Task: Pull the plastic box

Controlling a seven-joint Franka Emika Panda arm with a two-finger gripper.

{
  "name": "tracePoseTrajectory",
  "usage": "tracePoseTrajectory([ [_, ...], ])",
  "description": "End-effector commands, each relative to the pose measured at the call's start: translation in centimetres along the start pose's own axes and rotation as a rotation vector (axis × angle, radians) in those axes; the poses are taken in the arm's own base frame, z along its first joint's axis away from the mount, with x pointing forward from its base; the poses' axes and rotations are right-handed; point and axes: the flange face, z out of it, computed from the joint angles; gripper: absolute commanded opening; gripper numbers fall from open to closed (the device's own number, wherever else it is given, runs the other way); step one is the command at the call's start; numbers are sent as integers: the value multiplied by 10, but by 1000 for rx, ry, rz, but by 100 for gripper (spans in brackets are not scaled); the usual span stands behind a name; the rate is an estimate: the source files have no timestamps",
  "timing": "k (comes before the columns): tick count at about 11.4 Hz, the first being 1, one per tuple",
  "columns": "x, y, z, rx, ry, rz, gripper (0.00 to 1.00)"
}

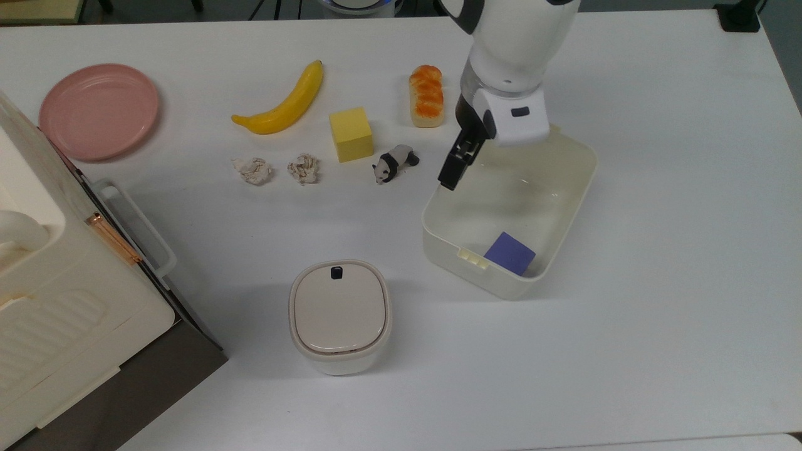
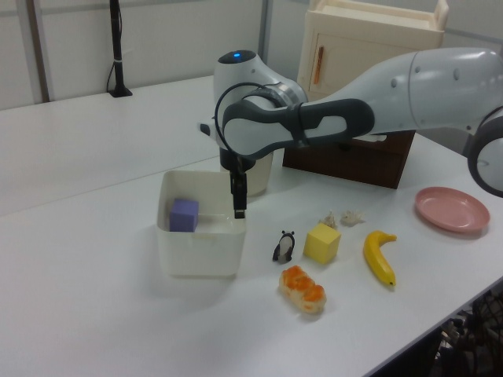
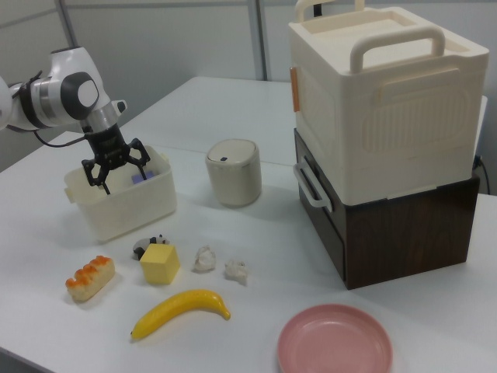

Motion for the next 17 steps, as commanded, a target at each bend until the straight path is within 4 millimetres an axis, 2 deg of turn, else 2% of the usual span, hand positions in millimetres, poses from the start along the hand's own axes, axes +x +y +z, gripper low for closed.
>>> tracePoseTrajectory([
  [1,-31,-1,8,23,-56,1,100],
  [4,-51,2,22,22,-102,4,100],
  [5,-60,3,21,21,-110,6,100],
  [7,-63,4,12,9,-101,12,100],
  [8,-61,5,1,2,-83,36,100],
  [10,-41,5,-33,-38,-7,213,100],
  [11,-24,1,-66,-28,81,375,100],
  [12,-17,4,-97,9,166,573,100],
  [13,-20,7,-117,37,208,768,100],
  [14,-40,11,-140,44,226,991,100],
  [15,-71,18,-155,59,198,1248,100],
  [16,-111,24,-168,49,120,1386,100],
  [17,-148,25,-185,47,75,1353,100],
])
